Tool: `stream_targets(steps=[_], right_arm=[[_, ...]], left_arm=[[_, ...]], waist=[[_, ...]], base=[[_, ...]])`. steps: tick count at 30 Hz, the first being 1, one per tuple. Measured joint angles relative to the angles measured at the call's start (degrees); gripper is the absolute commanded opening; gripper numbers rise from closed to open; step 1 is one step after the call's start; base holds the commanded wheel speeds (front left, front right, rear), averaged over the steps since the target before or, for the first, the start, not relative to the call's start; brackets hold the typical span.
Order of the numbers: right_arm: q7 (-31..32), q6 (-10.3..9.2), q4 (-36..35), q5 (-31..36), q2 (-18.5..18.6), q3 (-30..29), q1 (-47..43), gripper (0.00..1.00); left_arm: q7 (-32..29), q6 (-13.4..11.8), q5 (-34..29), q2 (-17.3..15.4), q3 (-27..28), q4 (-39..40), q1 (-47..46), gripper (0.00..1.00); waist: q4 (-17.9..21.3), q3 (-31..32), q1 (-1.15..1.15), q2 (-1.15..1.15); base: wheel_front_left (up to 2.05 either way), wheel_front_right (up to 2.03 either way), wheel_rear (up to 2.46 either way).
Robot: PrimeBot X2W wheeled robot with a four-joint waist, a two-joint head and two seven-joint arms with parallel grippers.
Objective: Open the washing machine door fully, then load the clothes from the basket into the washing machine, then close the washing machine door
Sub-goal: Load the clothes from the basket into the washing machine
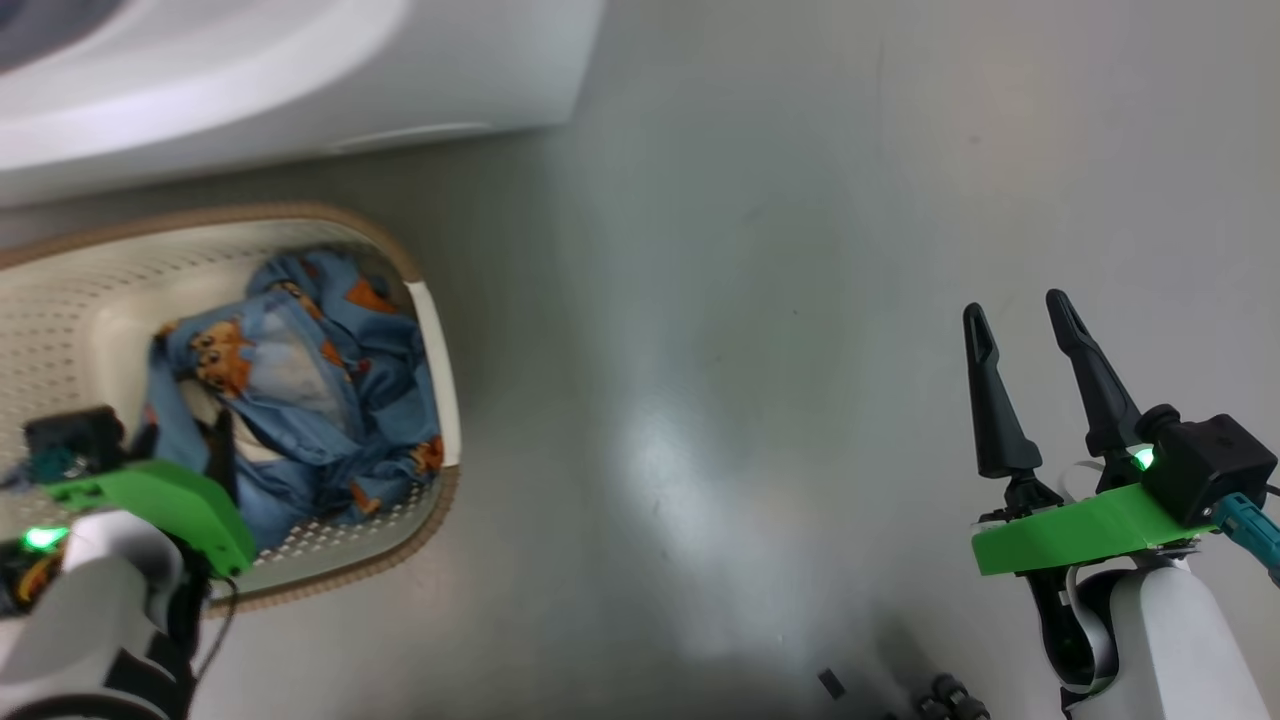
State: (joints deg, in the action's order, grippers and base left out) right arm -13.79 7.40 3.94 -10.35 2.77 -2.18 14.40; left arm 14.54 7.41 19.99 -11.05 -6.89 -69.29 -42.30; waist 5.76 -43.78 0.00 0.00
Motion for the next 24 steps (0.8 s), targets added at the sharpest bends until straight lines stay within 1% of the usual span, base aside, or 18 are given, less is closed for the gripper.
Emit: stream_targets(steps=[4,11,16,21,24], right_arm=[[-0.3,0.0,-0.2,-0.4,0.0,0.7,0.1,1.0],[-0.5,0.0,-0.9,-0.6,0.0,1.5,1.5,1.0],[-0.5,0.0,-1.5,-1.0,0.0,1.7,1.5,1.0],[-0.6,0.0,-2.7,-1.2,0.0,1.7,1.5,1.0],[-0.8,0.0,-3.1,-1.2,0.0,1.6,1.5,1.0]], left_arm=[[0.0,0.0,0.2,-1.6,-0.1,-1.7,-2.7,1.0],[-0.5,0.0,0.0,-3.3,-1.4,-3.4,-5.9,1.0],[-2.3,-0.4,0.0,-4.7,-1.5,-3.9,-7.9,1.0],[-3.9,-0.7,1.1,-4.7,-1.1,-4.2,-9.2,1.0],[-5.3,-1.5,1.6,-4.7,-1.1,-4.3,-9.7,1.0]], waist=[[1.4,-2.6,0.0,0.0],[3.6,-6.5,0.0,0.0],[5.1,-9.3,0.0,0.0],[5.8,-10.9,0.0,0.0],[5.9,-11.5,0.0,0.0]], base=[[0.0,0.0,0.0],[0.0,0.0,0.0],[0.0,0.0,0.0],[0.0,0.0,0.0],[0.0,0.0,0.0]])
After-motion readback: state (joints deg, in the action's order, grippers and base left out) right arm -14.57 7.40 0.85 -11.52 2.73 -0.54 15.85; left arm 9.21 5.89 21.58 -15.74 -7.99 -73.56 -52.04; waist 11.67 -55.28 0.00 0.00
